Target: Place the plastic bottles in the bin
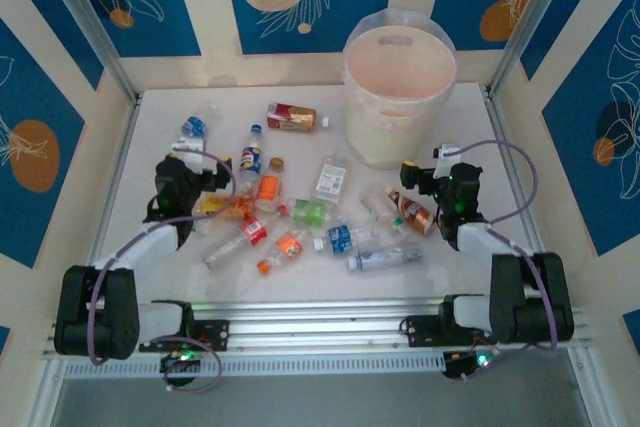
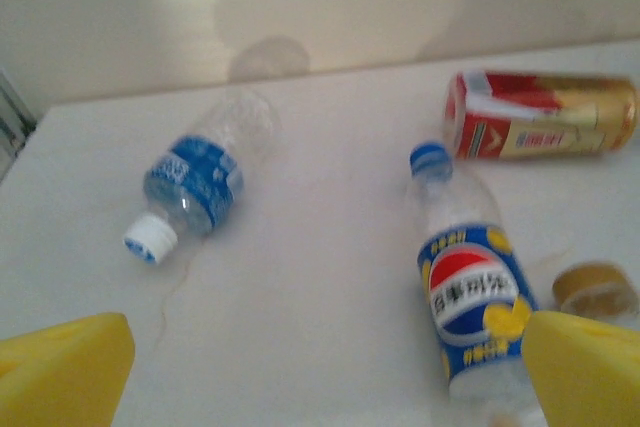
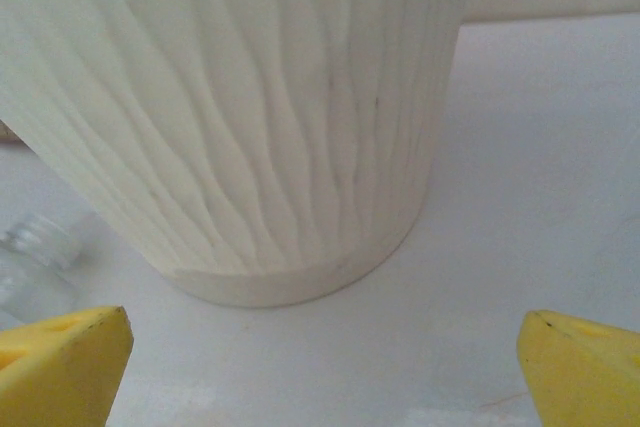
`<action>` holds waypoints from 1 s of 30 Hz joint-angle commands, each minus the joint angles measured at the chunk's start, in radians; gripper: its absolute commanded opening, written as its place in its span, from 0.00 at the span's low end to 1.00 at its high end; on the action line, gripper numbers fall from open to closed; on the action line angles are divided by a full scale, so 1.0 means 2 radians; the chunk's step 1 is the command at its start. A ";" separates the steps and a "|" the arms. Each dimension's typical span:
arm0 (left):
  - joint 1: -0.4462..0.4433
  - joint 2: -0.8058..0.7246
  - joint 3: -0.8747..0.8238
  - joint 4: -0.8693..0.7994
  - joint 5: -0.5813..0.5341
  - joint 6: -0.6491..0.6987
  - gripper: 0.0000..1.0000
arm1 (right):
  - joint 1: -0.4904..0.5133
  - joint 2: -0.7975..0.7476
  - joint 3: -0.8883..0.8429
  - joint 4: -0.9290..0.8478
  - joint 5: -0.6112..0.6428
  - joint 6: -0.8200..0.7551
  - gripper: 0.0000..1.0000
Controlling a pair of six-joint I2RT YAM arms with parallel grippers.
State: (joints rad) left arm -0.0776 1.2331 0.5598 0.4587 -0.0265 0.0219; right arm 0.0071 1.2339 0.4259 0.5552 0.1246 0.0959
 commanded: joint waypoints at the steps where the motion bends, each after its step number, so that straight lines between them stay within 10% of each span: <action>1: 0.007 0.006 0.086 -0.103 0.001 -0.023 1.00 | 0.000 -0.059 0.011 -0.078 0.014 -0.002 0.99; 15: 0.030 0.285 0.477 -0.421 -0.026 -0.048 1.00 | 0.000 -0.123 0.129 -0.350 0.100 0.086 0.99; 30: 0.070 0.528 0.758 -0.591 -0.014 0.020 1.00 | 0.018 -0.209 0.138 -0.388 0.107 0.090 0.99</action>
State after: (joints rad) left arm 0.0326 2.2478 2.0056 -0.6304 -0.0757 0.0257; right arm 0.0338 0.8448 0.6804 -0.1925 0.3153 0.2733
